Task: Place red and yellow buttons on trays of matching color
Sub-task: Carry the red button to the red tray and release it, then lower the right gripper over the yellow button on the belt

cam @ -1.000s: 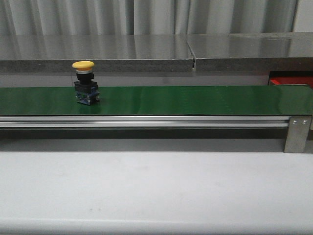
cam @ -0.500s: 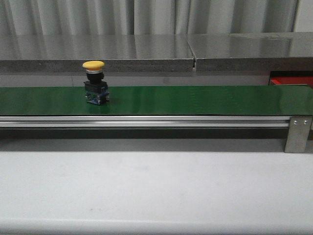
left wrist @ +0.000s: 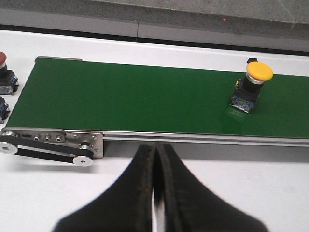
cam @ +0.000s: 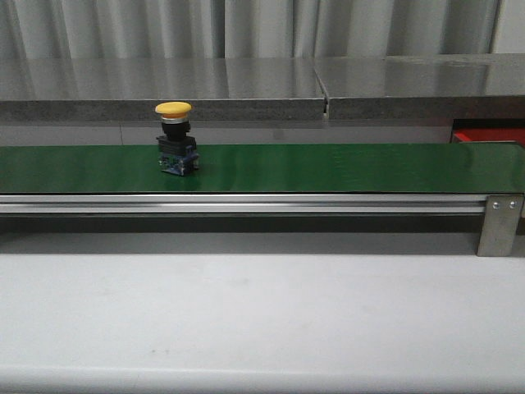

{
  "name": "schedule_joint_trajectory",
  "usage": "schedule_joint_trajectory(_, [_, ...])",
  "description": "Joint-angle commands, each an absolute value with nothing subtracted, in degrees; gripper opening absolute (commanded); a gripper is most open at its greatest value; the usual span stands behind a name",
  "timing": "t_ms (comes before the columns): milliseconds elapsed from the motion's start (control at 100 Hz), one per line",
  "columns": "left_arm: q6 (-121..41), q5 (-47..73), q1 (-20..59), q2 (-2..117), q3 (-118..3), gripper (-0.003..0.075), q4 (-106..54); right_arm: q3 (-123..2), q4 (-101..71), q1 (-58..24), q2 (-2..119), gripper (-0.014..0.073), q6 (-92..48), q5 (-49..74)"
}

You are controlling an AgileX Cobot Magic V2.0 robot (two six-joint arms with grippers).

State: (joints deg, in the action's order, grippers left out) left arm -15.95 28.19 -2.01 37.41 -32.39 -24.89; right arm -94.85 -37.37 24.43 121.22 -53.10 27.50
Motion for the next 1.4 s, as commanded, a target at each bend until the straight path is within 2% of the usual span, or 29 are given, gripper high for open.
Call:
schedule_joint_trajectory(0, [-15.87, 24.51, -1.56, 37.24, -33.81, -0.002, -26.18, -96.98, -38.8, 24.75, 118.67, 0.0097, -53.23, 25.67])
schedule_joint_trajectory(240, [-15.87, 24.51, -1.56, 37.24, -33.81, -0.002, -26.18, -96.98, -38.8, 24.75, 120.8, 0.0097, -53.23, 27.11])
schedule_joint_trajectory(340, [-15.87, 24.51, -1.56, 37.24, -33.81, -0.002, -26.18, -96.98, -38.8, 24.75, 120.79, 0.0134, -53.23, 27.11])
schedule_joint_trajectory(410, [-15.87, 24.51, -1.56, 37.24, -33.81, -0.002, -26.18, -96.98, -38.8, 24.75, 120.79, 0.0218, -53.23, 27.42])
schedule_joint_trajectory(530, [-15.87, 24.51, -1.56, 37.24, -33.81, -0.002, -26.18, -96.98, -38.8, 24.75, 120.79, 0.0443, -53.23, 27.75])
schedule_joint_trajectory(630, [-15.87, 24.51, -1.56, 37.24, -33.81, -0.002, -26.18, -96.98, -38.8, 24.82, 120.31, 0.0533, -53.23, 28.56])
schedule_joint_trajectory(1050, [-15.87, 24.51, -1.56, 37.24, -33.81, -0.002, -26.18, -96.98, -37.98, 24.82, 111.79, 0.0531, -53.23, 30.5])
schedule_joint_trajectory(1390, [-15.87, 24.51, -1.56, 37.24, -33.81, -0.002, -26.18, -96.7, -39.78, 21.82, 102.68, 0.0531, -55.18, 43.49])
